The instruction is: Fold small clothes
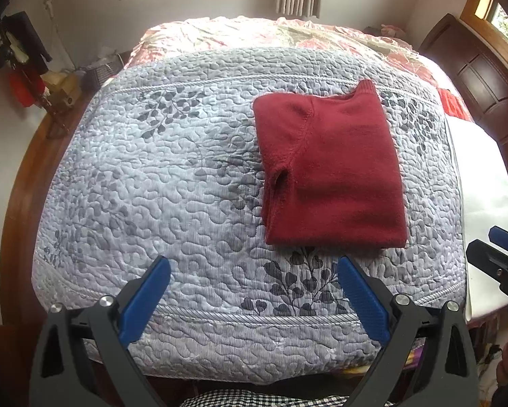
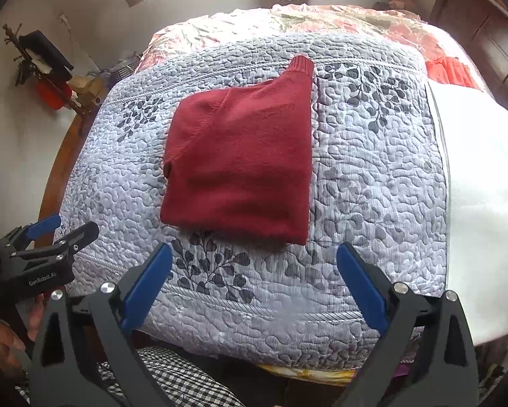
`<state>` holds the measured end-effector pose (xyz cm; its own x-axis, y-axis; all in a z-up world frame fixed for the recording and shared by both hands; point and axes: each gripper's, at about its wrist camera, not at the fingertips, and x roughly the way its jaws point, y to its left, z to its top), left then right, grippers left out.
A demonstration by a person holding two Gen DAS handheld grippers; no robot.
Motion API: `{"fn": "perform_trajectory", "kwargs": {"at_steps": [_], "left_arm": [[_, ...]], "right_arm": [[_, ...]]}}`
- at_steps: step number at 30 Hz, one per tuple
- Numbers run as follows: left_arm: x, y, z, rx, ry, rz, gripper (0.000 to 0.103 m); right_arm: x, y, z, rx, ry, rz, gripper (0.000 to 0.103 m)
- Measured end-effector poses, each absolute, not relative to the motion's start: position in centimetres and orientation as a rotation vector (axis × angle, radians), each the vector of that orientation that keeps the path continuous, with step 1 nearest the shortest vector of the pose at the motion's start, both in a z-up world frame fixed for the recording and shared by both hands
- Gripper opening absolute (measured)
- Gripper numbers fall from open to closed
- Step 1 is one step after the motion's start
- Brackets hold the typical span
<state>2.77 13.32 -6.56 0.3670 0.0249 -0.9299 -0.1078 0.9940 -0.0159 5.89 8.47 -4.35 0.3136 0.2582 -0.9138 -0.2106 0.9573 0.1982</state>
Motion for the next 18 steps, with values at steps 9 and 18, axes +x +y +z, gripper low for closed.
{"fn": "perform_trajectory", "kwargs": {"at_steps": [9,18], "left_arm": [[1.7,12.8,-5.6,-0.060,1.184,0.088,0.099],[1.4,12.9,-6.1,-0.058,1.205,0.092,0.099]], "right_arm": [[5.1,8.5,-3.7,0.023,1.210,0.284,0.098],[5.0,8.4,-4.0,0.006,1.217,0.255,0.098]]}}
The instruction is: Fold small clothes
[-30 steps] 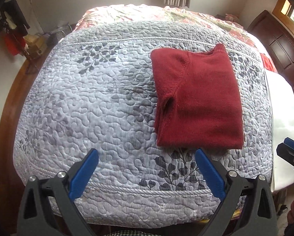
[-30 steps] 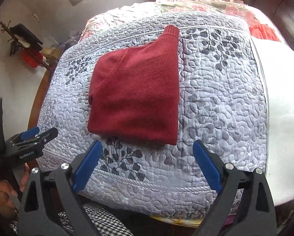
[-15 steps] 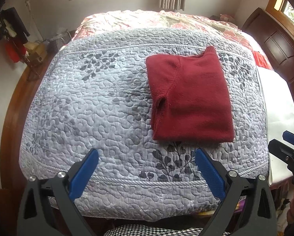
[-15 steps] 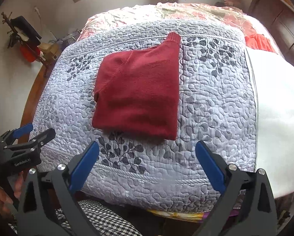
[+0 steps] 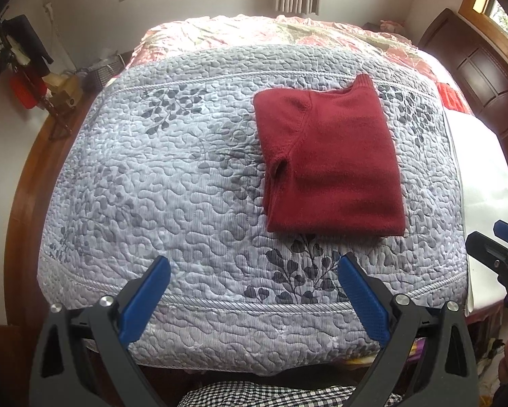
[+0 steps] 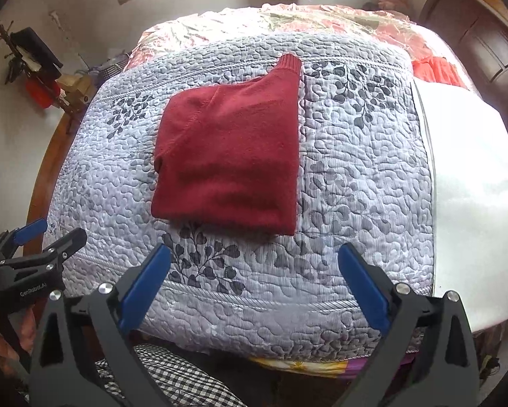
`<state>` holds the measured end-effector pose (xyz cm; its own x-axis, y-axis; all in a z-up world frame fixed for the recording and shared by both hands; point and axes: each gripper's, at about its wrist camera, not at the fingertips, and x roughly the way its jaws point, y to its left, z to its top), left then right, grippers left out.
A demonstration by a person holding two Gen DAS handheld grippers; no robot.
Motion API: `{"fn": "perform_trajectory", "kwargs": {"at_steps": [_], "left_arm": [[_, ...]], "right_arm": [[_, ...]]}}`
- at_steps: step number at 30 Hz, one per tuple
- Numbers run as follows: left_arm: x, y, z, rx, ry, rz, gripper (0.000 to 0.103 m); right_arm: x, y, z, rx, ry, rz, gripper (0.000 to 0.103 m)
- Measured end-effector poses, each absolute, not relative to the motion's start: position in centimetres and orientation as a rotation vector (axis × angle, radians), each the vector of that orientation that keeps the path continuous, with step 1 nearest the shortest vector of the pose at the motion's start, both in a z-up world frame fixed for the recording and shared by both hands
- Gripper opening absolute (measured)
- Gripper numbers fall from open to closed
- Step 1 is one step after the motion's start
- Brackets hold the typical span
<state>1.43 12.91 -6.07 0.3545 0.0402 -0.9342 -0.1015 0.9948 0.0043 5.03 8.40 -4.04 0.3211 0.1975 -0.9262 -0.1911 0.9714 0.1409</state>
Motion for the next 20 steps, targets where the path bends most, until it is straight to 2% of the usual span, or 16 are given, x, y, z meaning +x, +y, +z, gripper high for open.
{"fn": "perform_trajectory", "kwargs": {"at_steps": [9,20], "left_arm": [[1.5,13.0,-6.2,-0.048,1.207,0.097,0.099],[1.5,12.8,-6.4,-0.035,1.209,0.098,0.099]], "right_arm": [[4.8,9.2,-3.3,-0.080,1.127,0.222,0.098],[5.1,9.1,-4.4,-0.077,1.189,0.216,0.098]]}}
